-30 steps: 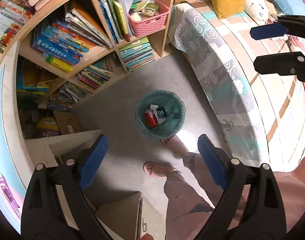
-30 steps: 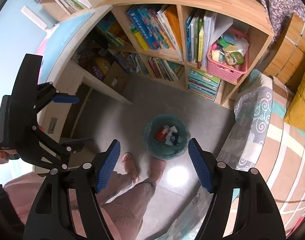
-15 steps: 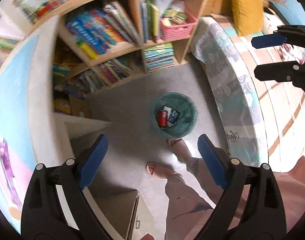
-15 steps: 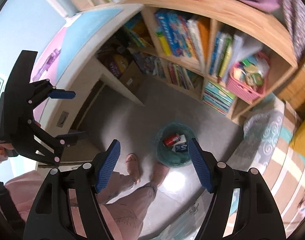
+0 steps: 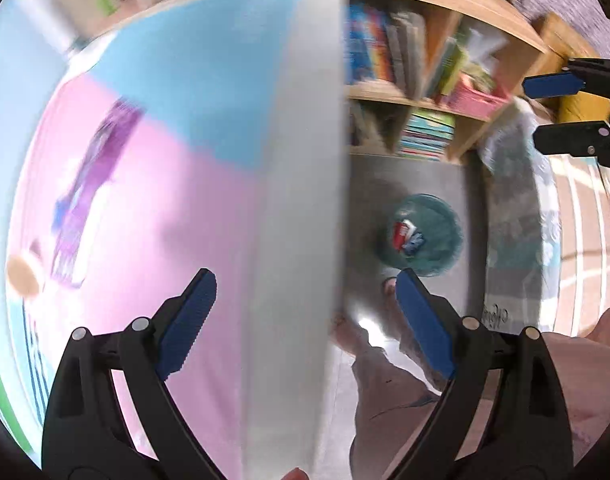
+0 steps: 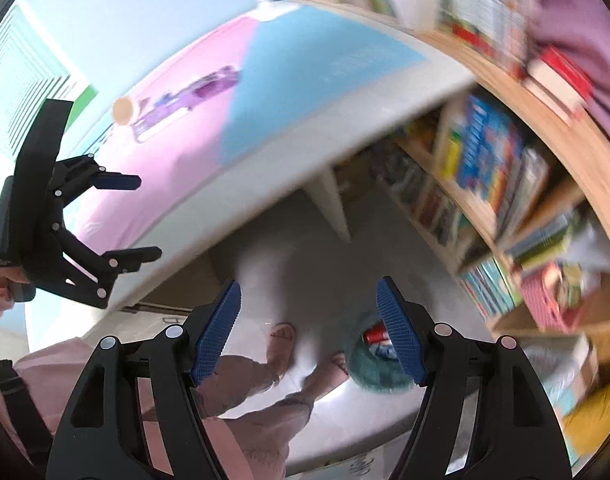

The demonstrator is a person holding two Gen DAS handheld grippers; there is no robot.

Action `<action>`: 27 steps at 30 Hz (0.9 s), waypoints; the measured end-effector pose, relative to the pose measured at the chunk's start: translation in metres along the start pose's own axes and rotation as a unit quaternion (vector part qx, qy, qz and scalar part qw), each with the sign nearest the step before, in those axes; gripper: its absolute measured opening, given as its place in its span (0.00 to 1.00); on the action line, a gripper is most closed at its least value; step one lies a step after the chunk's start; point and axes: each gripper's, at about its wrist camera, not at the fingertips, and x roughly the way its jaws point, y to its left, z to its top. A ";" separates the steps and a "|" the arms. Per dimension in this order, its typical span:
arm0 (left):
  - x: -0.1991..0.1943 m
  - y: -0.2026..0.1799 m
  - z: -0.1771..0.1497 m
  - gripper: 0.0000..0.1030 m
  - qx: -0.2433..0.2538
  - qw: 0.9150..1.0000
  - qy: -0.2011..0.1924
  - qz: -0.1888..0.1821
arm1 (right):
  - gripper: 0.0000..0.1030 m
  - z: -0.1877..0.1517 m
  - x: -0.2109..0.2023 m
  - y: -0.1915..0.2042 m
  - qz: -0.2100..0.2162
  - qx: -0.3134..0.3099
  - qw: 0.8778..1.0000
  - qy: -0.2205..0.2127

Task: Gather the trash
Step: 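Move both open tools back over the mat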

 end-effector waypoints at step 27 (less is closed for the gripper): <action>-0.028 0.214 -0.127 0.86 -0.220 0.971 -0.002 0.097 | 0.69 0.152 0.094 0.212 0.070 -0.238 0.968 0.038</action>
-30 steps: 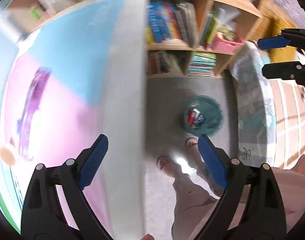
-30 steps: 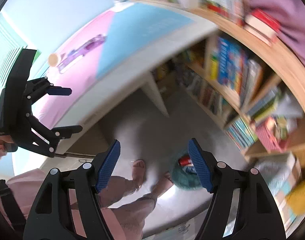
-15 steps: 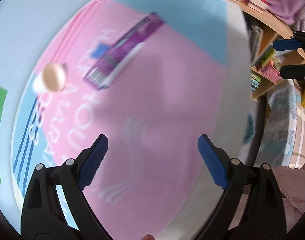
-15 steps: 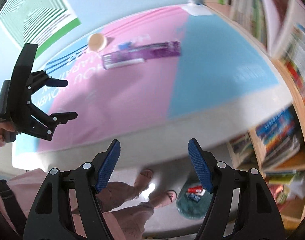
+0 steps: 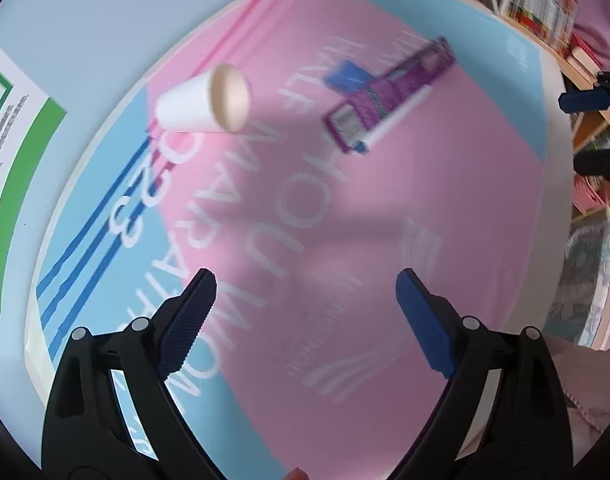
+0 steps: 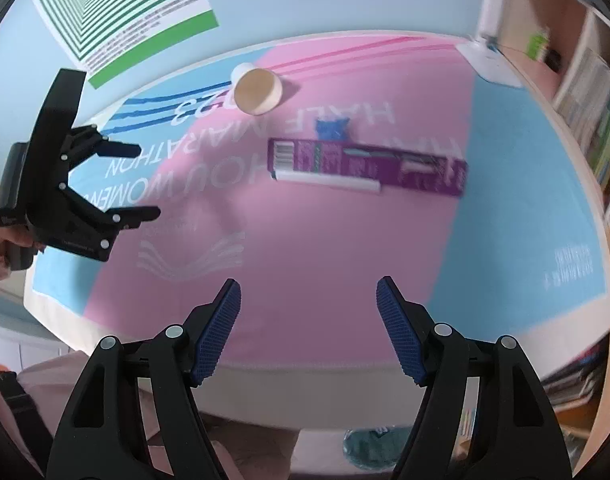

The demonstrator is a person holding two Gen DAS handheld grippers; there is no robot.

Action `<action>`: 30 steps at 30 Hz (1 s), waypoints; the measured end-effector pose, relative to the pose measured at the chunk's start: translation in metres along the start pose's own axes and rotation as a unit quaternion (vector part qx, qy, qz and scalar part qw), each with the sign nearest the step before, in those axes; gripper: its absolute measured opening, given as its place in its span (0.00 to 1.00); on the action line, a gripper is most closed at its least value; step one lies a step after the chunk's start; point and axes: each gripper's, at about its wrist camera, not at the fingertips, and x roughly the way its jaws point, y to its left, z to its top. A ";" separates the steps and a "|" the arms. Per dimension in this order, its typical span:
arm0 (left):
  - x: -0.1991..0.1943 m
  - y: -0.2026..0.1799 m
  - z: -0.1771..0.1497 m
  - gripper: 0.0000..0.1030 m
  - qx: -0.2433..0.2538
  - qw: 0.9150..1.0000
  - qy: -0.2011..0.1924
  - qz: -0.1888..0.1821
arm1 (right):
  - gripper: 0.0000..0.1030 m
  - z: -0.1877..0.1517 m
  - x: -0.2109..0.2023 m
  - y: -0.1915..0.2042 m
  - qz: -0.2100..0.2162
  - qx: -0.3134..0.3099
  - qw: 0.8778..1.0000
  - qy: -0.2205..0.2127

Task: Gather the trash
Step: 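Move both open tools back over the mat, then grasp the white paper cup with the left tool while the right tool grasps the blue bag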

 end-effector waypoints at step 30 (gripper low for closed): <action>0.098 0.106 0.112 0.81 -0.086 0.995 0.034 0.027 | 0.59 0.165 0.133 -0.038 0.047 -0.030 0.997 0.059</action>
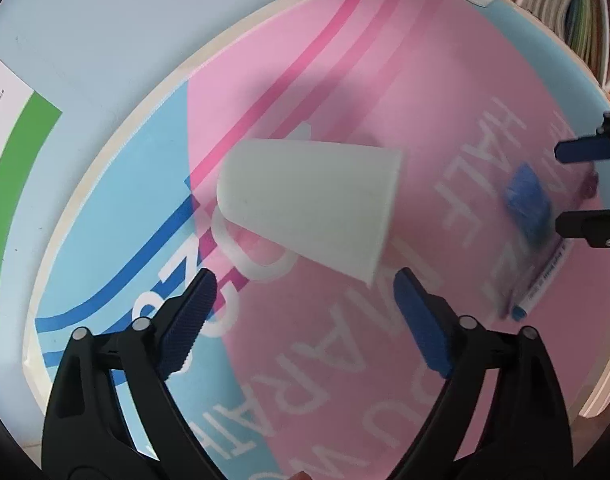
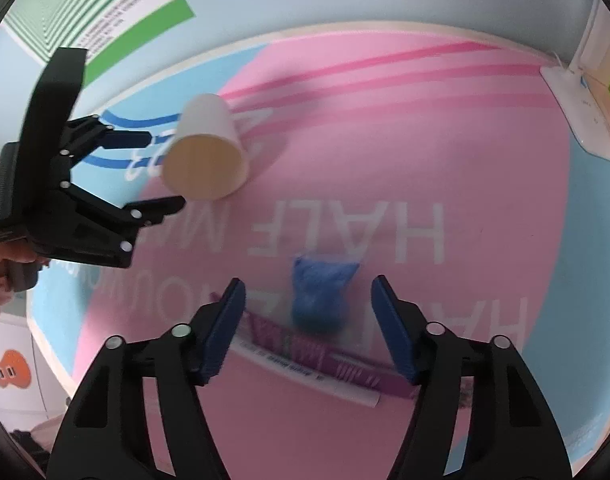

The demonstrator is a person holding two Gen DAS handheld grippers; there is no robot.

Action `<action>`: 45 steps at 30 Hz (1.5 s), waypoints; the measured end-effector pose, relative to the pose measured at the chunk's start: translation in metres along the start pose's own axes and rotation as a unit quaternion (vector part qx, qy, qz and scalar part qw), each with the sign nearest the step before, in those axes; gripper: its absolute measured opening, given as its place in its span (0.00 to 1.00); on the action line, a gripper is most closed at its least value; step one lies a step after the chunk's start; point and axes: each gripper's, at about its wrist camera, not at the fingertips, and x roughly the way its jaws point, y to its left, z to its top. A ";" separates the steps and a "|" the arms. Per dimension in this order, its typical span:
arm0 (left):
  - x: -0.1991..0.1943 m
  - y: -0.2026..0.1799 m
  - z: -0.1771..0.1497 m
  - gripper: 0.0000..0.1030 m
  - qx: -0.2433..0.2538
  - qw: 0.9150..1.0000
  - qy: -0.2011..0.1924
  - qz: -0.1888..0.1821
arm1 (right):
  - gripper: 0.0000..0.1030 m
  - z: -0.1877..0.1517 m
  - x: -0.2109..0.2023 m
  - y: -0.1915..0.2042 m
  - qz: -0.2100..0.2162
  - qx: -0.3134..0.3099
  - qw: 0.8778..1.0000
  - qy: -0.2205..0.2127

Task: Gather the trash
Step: 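Grasp the white paper cup with the left tool while the right tool grasps the blue bag, then carry the paper cup and blue bag over to the wastebasket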

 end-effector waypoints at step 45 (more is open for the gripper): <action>-0.069 0.023 -0.023 0.05 -0.020 0.997 -0.073 0.015 | 0.18 -0.009 -0.087 0.015 -0.050 -0.005 0.994 -0.102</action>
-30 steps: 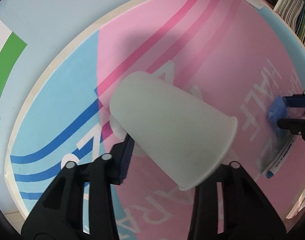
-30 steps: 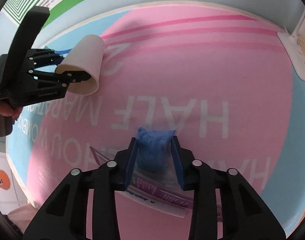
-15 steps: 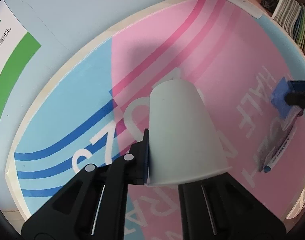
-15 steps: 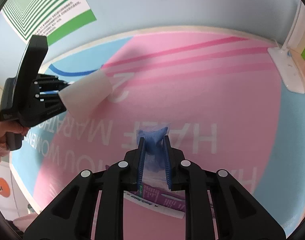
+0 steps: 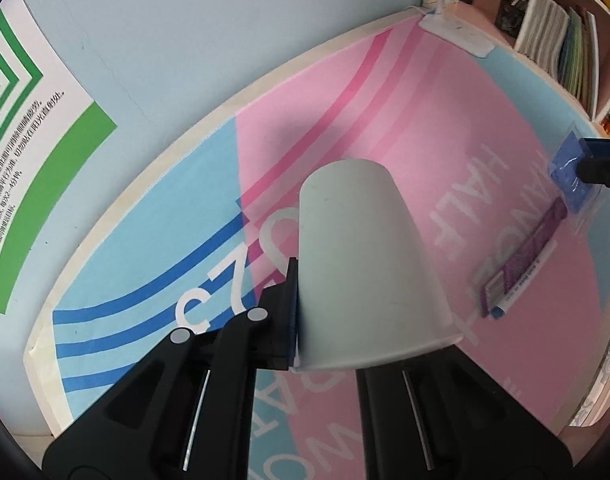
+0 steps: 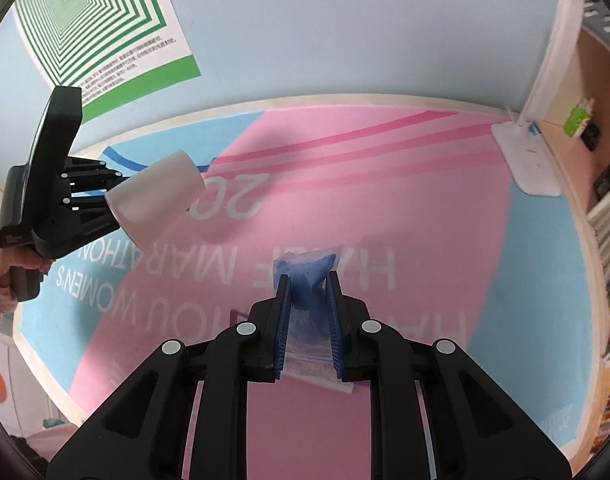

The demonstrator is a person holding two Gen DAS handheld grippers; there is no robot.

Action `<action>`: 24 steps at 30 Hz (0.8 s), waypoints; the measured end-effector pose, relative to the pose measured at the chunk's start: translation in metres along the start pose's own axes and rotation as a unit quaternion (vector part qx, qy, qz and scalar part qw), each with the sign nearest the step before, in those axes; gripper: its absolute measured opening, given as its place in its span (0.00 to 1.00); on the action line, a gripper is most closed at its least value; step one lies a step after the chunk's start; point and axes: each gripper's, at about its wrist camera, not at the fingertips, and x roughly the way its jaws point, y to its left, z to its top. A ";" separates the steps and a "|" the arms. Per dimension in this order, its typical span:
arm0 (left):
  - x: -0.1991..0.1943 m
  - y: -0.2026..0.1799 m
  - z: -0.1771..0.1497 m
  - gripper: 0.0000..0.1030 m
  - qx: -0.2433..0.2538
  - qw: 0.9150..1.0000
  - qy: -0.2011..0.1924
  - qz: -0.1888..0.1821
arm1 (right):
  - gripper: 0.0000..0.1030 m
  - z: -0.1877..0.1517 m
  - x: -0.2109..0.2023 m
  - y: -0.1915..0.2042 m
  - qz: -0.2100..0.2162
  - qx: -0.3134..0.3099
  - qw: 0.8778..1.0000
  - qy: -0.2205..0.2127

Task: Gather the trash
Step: 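Carry the paper cup and blue bag over to the wastebasket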

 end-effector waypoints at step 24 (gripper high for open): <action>-0.060 -0.225 -0.018 0.05 0.247 0.961 -0.038 -0.116 | 0.18 -0.228 -0.130 -0.039 -0.115 0.209 0.971 -0.016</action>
